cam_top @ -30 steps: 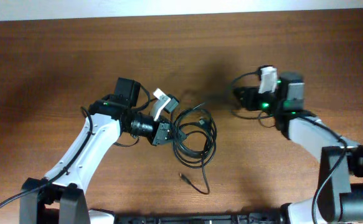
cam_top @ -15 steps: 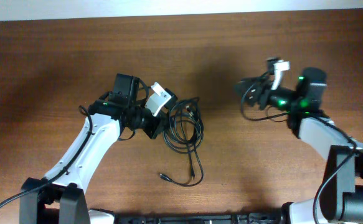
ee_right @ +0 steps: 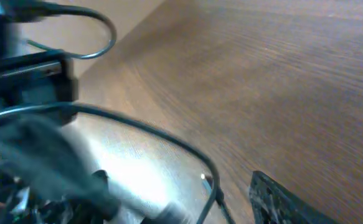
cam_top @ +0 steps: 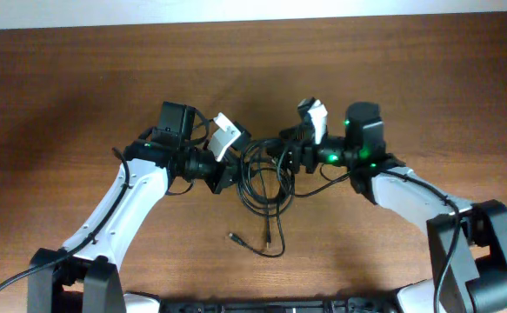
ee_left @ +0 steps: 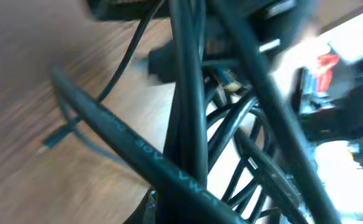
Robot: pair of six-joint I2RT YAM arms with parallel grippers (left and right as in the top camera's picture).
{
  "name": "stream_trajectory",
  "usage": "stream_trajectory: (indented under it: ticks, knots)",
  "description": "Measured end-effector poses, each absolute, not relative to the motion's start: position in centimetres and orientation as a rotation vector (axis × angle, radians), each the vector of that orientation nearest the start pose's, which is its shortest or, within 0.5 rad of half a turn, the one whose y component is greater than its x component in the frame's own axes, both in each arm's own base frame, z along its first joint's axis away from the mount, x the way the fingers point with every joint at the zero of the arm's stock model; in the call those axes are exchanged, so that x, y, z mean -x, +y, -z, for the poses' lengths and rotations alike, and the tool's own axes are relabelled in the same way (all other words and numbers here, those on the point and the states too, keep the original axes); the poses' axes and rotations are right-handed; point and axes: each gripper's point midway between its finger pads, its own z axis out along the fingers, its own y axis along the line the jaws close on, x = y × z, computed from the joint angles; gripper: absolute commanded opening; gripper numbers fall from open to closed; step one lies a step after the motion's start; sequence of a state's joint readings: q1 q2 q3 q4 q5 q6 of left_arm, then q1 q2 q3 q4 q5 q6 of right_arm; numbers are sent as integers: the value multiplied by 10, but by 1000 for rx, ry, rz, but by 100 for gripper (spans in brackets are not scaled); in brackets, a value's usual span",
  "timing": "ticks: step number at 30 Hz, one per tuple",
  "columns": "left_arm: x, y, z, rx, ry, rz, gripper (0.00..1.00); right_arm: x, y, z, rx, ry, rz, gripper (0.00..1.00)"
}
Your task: Untangle cables
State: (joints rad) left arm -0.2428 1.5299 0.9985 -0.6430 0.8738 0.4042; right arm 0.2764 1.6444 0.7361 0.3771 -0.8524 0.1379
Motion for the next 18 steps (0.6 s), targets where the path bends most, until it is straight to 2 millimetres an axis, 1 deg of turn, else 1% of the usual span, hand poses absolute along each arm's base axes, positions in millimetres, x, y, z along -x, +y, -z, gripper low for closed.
stream_trajectory:
  ticks: [2,3,5,8,10,13,16,18]
  knots:
    - [-276,-211,-143,-1006,2225,1189,0,-356,228,-113,598,2058,-1052,83]
    - [-274,-213,-146,-1006,2210,1219,0,-362,221,-105,543,2106,-985,83]
    - [-267,-218,-154,-1002,2176,1309,0,-374,203,-89,424,2191,-848,83]
    - [-260,-220,-158,-991,2177,1378,0,-382,174,-77,291,2269,-754,82]
    - [-258,-221,-159,-993,2172,1392,0,-384,151,-71,205,2313,-732,82]
    - [-259,-222,-155,-1001,2173,1394,0,-383,128,-65,121,2357,-740,82]
    - [-261,-223,-150,-1021,2182,1359,0,-381,114,-63,81,2370,-776,82]
    - [-266,-219,-142,-1024,2222,1275,0,-381,106,-65,59,2361,-808,82]
